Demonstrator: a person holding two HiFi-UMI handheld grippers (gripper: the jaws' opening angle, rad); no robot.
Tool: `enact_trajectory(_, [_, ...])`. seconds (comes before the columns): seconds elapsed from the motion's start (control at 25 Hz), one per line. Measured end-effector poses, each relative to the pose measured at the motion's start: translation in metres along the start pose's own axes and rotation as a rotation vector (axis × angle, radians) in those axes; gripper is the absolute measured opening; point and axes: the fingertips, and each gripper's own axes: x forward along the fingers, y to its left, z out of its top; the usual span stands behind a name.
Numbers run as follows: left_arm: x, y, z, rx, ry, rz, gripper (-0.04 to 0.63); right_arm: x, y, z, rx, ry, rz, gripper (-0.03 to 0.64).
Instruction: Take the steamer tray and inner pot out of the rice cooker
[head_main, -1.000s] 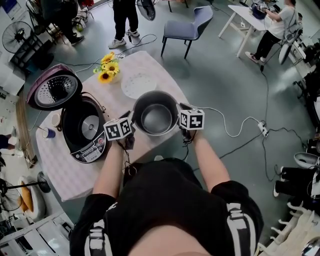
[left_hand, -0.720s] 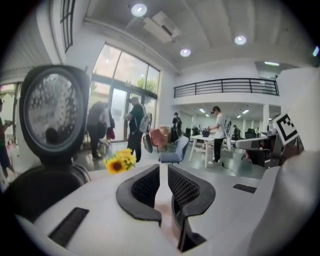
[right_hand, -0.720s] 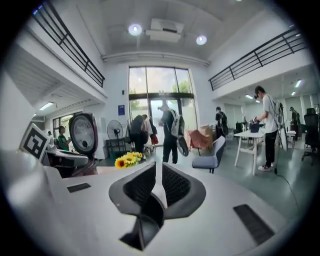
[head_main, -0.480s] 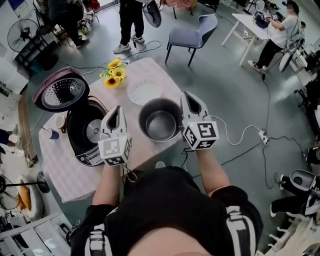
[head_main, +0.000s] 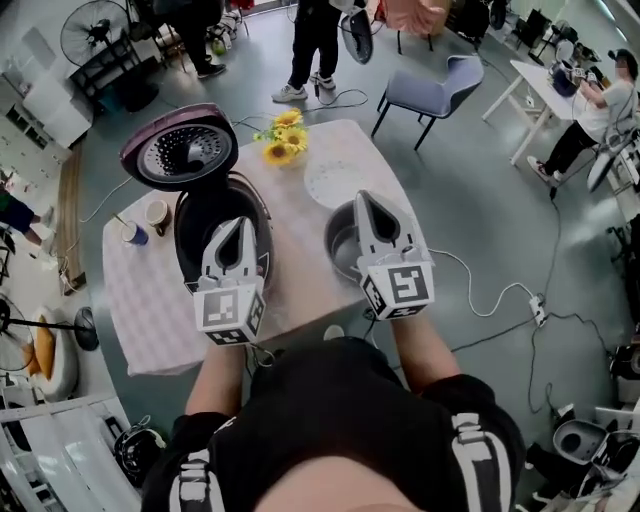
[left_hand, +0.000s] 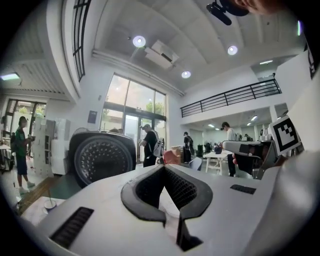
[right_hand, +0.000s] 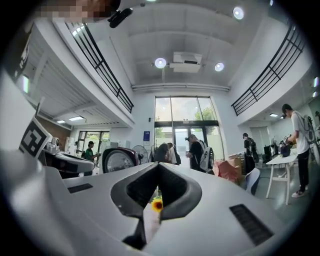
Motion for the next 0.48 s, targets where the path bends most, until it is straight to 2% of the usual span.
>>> enact_trajectory(0.2, [-0.037,0.046,0.006,0.053,-0.013,0.093,0.003,0.023,0.065,0.003,0.050,-0.012,0.115,-0.002])
enact_trajectory(0.36, [-0.058,0.075,0.002,0.039,-0.015,0.142,0.003,0.034,0.108,-0.004,0.055,0.016,0.195,-0.001])
enact_trajectory(0.48, [-0.068,0.082,-0.002,0.024,-0.010,0.170,0.003,0.034,0.123,-0.005,0.055,0.019,0.225,-0.001])
